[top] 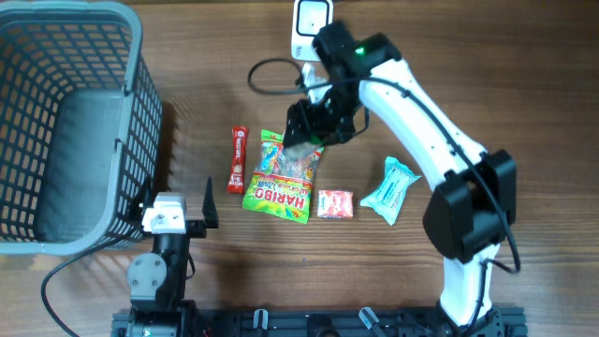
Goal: Scan the item barcode
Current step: 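Lift the jar with the right gripper and hold it to the scanner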
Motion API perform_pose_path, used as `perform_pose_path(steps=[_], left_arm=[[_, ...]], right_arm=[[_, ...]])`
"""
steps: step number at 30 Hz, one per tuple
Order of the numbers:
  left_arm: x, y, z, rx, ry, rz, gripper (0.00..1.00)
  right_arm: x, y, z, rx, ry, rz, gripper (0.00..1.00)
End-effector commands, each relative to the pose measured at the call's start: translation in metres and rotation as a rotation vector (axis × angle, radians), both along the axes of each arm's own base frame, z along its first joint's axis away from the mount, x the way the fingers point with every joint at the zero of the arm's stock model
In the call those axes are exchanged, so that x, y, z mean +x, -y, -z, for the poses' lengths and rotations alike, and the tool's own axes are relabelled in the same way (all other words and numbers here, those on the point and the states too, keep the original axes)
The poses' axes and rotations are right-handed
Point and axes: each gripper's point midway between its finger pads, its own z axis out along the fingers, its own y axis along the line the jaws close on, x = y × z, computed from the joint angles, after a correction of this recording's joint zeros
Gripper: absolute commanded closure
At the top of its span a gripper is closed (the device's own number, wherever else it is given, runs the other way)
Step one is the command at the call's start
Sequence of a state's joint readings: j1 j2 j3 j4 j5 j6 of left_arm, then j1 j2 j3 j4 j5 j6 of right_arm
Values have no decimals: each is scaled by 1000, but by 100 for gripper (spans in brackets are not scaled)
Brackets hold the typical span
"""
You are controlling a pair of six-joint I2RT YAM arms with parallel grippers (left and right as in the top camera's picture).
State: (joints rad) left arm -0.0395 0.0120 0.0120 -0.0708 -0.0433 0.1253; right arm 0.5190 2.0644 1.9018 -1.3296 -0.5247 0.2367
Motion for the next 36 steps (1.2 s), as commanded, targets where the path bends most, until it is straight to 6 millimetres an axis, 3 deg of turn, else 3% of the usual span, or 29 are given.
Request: perform_pose_path(steps=[1,4,6,9,12,15,18,22,27,30,36], left_arm=[[0,1,1,-9,3,2,0],[0,1,1,-9,3,2,0],[0,1,1,-9,3,2,0],[0,1,1,-9,3,2,0],[0,1,1,-9,3,2,0],[0,1,1,-9,3,2,0],[0,1,1,-9,3,2,0],[0,1,1,-9,2,2,0],[0,1,2,-9,1,2,0],[0,1,2,-9,1,2,0],[0,1,2,-9,1,2,0]], right_arm=[[-28,16,-71,-40,160,1,48],[-73,44,-128,-43,230,37,48],[-86,71,-161,-72,365,115,48],[-78,107,-196,-167,622,257,48],[-45,126,-213,-259,791,448,48],[-5,100,-195,-212,876,486,49],[45,63,-137,-178,969,475,49],[112,30,-95,-210,1145,469,48],[181,18,-36,-302,1306,477,39],[215,25,-24,-273,1398,535,37],[262,28,-27,-107,1469,554,36]])
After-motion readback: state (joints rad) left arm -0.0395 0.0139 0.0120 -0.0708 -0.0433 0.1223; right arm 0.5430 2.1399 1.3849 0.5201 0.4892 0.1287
